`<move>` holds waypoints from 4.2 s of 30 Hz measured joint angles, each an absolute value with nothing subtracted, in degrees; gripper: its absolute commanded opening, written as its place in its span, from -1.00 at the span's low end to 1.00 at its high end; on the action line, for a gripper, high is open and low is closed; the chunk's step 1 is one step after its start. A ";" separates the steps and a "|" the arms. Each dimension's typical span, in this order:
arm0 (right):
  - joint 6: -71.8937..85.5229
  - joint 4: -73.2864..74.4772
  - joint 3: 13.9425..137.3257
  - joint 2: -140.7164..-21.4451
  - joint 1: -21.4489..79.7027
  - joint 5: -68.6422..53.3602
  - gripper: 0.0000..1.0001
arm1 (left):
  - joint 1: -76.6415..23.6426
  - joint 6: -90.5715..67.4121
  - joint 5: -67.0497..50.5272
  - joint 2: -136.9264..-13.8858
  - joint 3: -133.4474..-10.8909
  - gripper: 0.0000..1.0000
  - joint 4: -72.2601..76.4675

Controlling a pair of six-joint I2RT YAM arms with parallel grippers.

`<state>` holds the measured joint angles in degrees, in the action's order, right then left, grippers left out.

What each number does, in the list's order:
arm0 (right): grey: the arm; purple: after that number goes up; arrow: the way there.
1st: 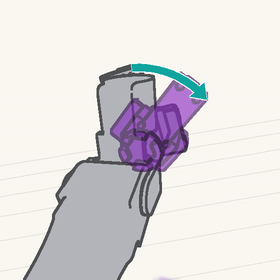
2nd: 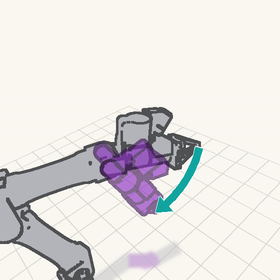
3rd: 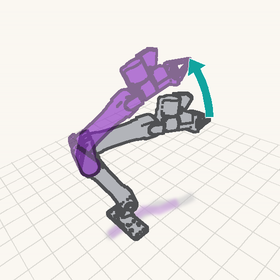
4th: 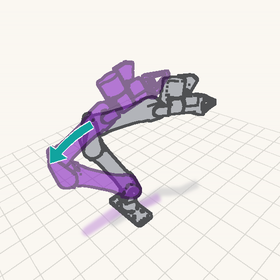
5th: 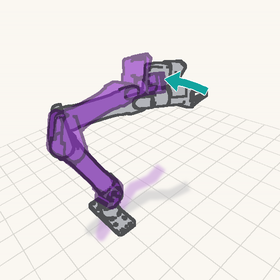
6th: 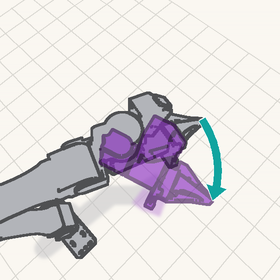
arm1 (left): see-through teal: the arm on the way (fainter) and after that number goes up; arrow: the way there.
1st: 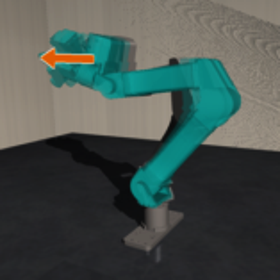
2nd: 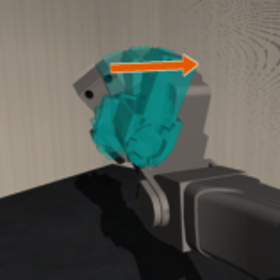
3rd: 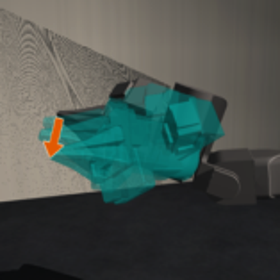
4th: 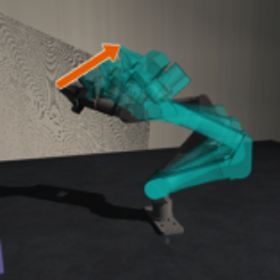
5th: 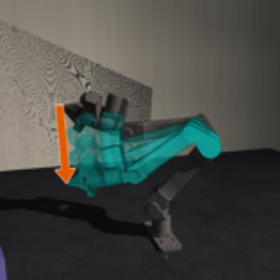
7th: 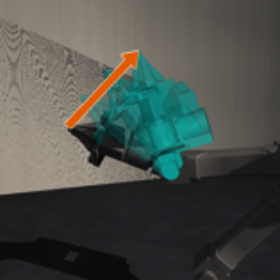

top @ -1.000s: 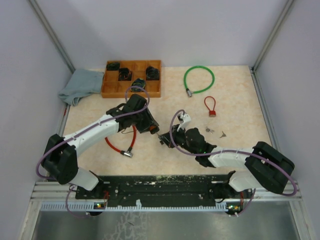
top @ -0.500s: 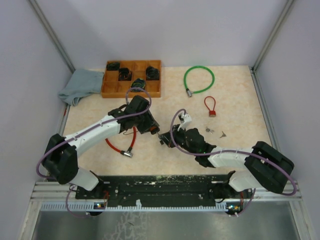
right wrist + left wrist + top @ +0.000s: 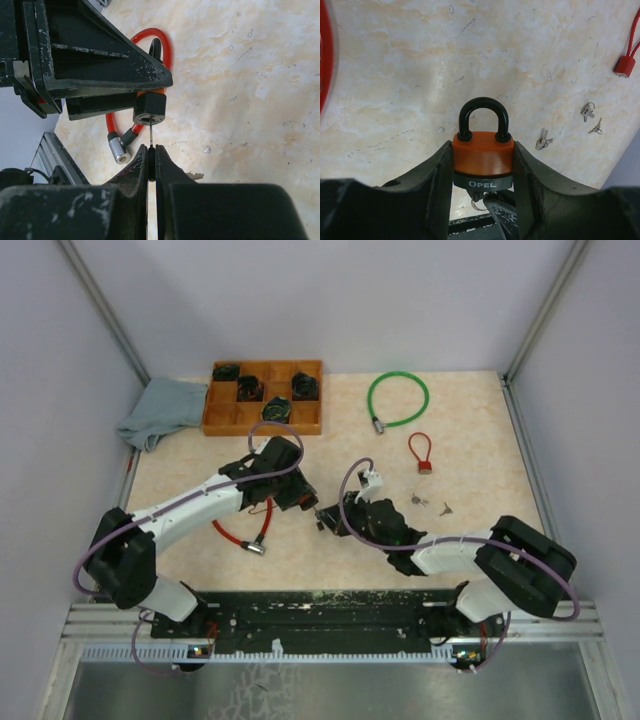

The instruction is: Unlock with the key

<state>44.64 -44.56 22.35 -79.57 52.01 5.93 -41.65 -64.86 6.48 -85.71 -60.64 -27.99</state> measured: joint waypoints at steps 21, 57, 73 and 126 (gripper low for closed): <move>41.50 -54.87 21.37 -89.30 52.07 4.23 -1.00 | -41.69 -70.02 8.47 -85.71 -54.11 -1.00 -22.68; 34.92 -36.73 19.55 -78.06 51.22 2.42 -1.00 | -40.77 -68.14 12.99 -104.62 -68.36 0.69 -36.51; -0.51 -37.08 21.80 -72.42 54.04 10.76 -1.00 | -40.75 -60.23 9.47 -80.62 -62.83 1.00 -32.42; -10.00 -36.01 24.12 -66.94 56.88 6.92 0.22 | -38.11 -46.92 -0.91 -74.70 -48.29 -1.00 -7.11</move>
<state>-10.00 -36.01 24.12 -66.94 56.88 6.92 -38.11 -46.92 -0.91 -74.70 -48.29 -7.11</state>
